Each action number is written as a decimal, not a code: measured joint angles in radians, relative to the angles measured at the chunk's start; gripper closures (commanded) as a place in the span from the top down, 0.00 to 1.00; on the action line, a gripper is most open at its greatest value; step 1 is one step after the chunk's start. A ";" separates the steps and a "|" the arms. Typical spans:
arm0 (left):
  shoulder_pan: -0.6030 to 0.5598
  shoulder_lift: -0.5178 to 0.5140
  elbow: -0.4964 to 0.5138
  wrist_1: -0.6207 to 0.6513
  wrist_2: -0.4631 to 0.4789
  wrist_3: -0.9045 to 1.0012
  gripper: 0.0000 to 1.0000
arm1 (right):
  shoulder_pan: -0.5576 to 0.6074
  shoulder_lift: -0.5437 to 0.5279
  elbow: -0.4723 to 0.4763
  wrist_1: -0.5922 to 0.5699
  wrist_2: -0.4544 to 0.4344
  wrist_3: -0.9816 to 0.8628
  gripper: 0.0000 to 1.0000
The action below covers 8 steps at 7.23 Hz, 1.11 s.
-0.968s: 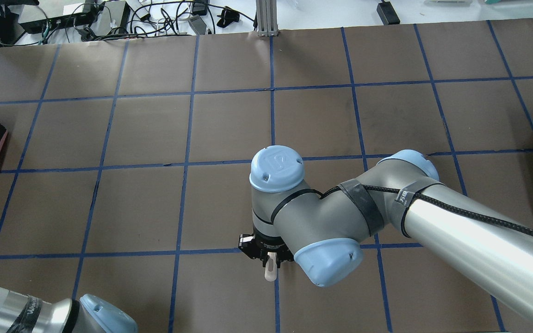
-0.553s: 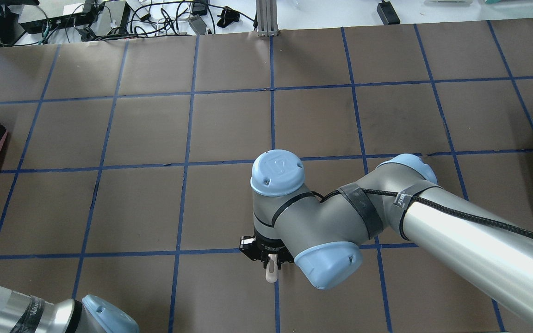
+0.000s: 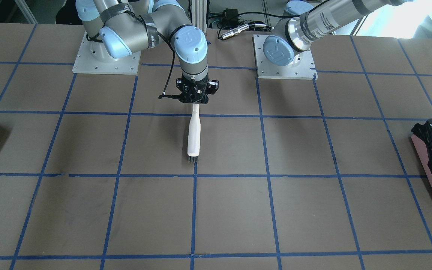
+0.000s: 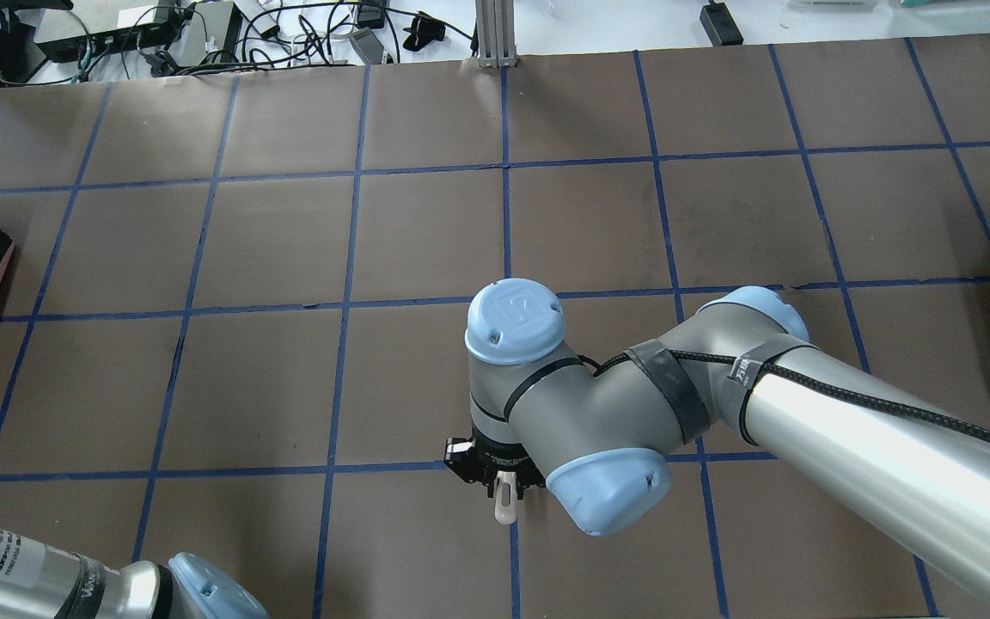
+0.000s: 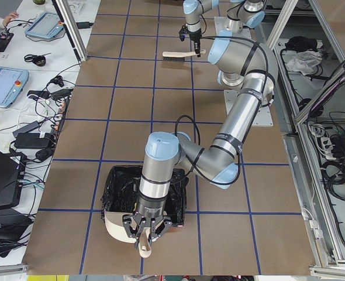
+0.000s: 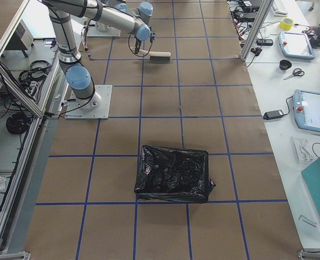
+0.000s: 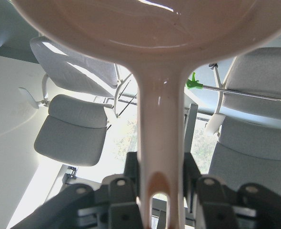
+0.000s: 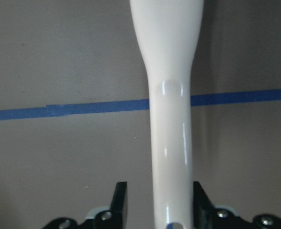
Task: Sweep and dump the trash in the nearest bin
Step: 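Tip the dustpan over the black-bagged bin with the left gripper, then lay the brush down with the right gripper while the left returns the dustpan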
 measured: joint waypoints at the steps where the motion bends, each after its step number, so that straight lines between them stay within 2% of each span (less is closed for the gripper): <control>1: -0.024 0.031 -0.034 0.018 0.048 0.001 0.00 | 0.000 0.000 -0.003 0.000 -0.001 0.000 0.80; 3: -0.045 0.060 -0.055 0.026 0.076 0.001 0.00 | -0.002 -0.007 -0.014 -0.006 -0.017 -0.002 0.95; 4: -0.048 0.066 -0.044 0.024 0.068 0.003 0.00 | -0.004 -0.011 -0.043 -0.014 -0.055 -0.004 0.99; 6: -0.055 0.068 -0.016 -0.003 -0.010 -0.017 0.00 | -0.014 -0.027 -0.145 0.020 -0.103 -0.005 1.00; 7: -0.070 0.072 -0.011 -0.036 -0.038 -0.053 0.00 | -0.038 -0.047 -0.206 0.081 -0.108 -0.019 1.00; 8: -0.099 0.081 -0.009 -0.084 -0.063 -0.086 0.00 | -0.082 -0.075 -0.285 0.189 -0.111 -0.064 1.00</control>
